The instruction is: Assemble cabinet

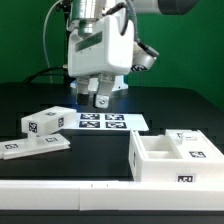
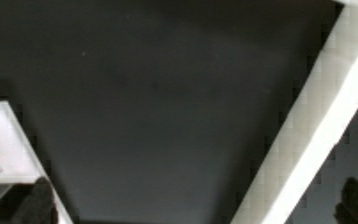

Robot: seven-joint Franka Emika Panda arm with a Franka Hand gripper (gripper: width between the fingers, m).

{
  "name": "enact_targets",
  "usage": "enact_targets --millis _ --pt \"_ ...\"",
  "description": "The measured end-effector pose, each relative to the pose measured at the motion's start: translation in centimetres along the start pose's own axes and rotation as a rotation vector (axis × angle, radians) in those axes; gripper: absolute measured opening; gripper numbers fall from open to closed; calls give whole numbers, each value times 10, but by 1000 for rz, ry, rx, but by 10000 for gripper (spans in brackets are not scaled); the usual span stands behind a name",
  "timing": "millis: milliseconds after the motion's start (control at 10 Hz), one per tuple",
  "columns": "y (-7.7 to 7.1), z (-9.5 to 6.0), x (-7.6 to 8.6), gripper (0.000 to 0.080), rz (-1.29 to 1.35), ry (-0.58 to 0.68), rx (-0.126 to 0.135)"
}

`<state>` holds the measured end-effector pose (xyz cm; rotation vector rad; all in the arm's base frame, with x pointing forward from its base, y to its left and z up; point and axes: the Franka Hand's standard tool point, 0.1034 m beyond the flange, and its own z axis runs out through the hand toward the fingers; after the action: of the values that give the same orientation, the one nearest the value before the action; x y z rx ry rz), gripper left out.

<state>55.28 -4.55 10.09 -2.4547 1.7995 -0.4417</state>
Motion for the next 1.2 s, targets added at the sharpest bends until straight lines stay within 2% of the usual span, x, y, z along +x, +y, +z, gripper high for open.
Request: enact_targets --millis 100,1100,1200 --pt "2 -1 7 796 -81 14 9" --pt "2 -1 7 796 -81 14 9" --pt "4 -2 15 796 -280 27 11"
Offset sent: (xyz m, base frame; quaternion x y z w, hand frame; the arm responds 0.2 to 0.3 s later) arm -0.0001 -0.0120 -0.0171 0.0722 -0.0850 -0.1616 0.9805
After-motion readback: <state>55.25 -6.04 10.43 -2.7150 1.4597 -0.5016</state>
